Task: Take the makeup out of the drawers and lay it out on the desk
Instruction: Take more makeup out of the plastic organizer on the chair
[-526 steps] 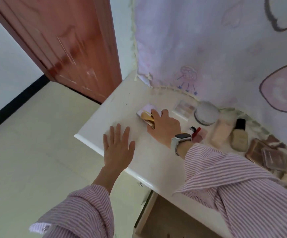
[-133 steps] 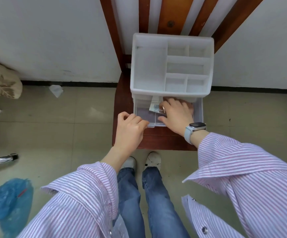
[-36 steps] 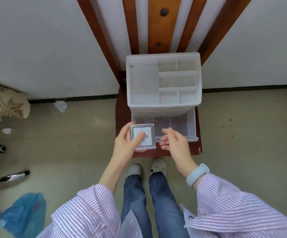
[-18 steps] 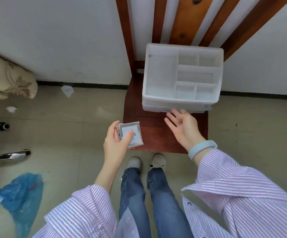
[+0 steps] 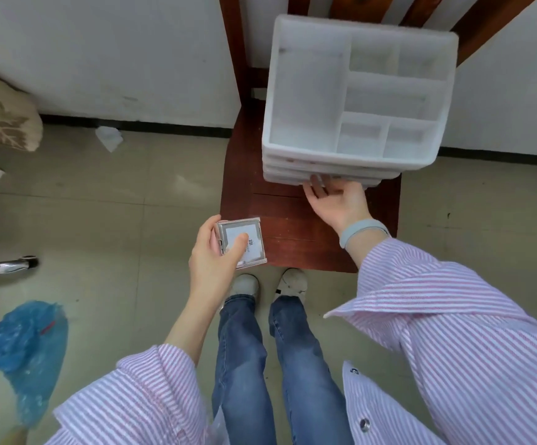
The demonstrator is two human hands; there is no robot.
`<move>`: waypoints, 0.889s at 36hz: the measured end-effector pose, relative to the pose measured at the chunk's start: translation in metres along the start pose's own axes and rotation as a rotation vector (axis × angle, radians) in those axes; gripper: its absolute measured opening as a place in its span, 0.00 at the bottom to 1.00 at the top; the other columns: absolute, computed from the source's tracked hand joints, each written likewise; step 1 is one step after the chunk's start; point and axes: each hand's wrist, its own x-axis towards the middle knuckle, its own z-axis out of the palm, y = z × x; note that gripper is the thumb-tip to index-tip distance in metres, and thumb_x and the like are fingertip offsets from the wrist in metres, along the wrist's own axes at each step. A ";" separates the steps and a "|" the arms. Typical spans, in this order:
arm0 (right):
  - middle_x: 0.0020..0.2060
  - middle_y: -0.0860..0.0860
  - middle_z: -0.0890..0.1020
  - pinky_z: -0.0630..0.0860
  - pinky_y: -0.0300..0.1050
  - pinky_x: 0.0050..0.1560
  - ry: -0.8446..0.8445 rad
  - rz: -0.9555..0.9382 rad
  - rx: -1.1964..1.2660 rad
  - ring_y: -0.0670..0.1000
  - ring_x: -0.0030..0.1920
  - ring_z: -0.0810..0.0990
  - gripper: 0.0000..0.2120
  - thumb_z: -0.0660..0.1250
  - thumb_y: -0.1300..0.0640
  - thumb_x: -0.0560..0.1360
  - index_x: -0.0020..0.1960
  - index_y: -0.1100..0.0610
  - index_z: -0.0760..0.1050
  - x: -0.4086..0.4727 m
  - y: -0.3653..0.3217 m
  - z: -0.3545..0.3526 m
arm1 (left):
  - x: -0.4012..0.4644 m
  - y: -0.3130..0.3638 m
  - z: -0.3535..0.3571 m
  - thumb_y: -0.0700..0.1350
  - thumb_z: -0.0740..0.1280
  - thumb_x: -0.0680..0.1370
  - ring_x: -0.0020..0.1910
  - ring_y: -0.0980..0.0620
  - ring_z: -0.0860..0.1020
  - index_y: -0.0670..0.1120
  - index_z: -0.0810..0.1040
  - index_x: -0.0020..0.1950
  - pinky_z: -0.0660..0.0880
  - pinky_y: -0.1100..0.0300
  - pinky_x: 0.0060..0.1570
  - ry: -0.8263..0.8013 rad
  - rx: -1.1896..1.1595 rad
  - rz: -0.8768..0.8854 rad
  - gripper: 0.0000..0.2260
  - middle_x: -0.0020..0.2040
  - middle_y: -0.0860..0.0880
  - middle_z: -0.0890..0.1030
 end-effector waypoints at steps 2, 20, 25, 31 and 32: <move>0.49 0.57 0.75 0.71 0.55 0.61 0.005 0.013 0.035 0.58 0.58 0.73 0.11 0.51 0.70 0.75 0.50 0.63 0.70 0.005 -0.001 0.004 | 0.004 -0.004 -0.002 0.44 0.70 0.74 0.56 0.57 0.76 0.50 0.69 0.67 0.71 0.54 0.63 0.007 0.029 0.002 0.22 0.53 0.59 0.76; 0.48 0.55 0.77 0.71 0.52 0.60 -0.011 0.065 -0.017 0.56 0.60 0.73 0.09 0.53 0.64 0.76 0.41 0.60 0.71 -0.009 0.030 -0.054 | 0.010 0.020 0.011 0.43 0.70 0.74 0.56 0.61 0.76 0.52 0.70 0.65 0.73 0.57 0.60 -0.125 0.085 0.150 0.21 0.56 0.58 0.77; 0.51 0.56 0.77 0.72 0.53 0.57 -0.005 0.097 -0.084 0.57 0.58 0.74 0.06 0.54 0.63 0.76 0.47 0.60 0.70 -0.017 0.041 -0.077 | 0.010 0.022 0.017 0.43 0.70 0.74 0.56 0.60 0.75 0.51 0.69 0.66 0.73 0.59 0.59 -0.133 0.100 0.141 0.22 0.58 0.54 0.77; 0.54 0.56 0.76 0.72 0.52 0.57 0.013 0.119 -0.119 0.57 0.60 0.74 0.06 0.57 0.62 0.77 0.45 0.61 0.72 -0.028 0.048 -0.089 | 0.006 0.014 0.015 0.42 0.69 0.74 0.56 0.60 0.76 0.50 0.69 0.66 0.73 0.56 0.60 -0.137 0.097 0.091 0.21 0.56 0.57 0.77; 0.54 0.56 0.76 0.73 0.52 0.56 0.022 0.123 -0.135 0.57 0.60 0.74 0.06 0.57 0.62 0.77 0.46 0.61 0.72 -0.028 0.049 -0.090 | 0.005 0.013 0.014 0.42 0.69 0.75 0.55 0.60 0.76 0.50 0.69 0.66 0.73 0.57 0.60 -0.137 0.097 0.084 0.21 0.56 0.56 0.77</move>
